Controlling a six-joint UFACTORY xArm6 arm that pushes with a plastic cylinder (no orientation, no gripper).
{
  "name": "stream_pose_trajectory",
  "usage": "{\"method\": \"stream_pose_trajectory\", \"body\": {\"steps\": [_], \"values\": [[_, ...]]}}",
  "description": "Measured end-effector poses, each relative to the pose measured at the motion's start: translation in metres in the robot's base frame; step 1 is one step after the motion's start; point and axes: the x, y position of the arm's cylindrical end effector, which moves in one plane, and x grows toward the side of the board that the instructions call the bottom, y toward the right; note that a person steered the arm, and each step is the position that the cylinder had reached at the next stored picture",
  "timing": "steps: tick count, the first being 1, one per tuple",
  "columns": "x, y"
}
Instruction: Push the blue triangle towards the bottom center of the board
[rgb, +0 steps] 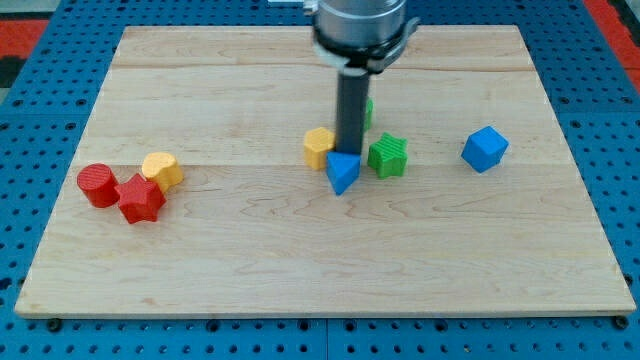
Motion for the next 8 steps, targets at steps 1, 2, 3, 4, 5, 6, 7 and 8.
{"method": "stream_pose_trajectory", "body": {"steps": [1, 2, 3, 4, 5, 6, 7, 8], "values": [[0.021, 0.000], [0.024, 0.006], [0.031, 0.007], [0.035, -0.034], [0.034, -0.089], [0.061, -0.044], [0.073, -0.001], [0.072, 0.006]]}}
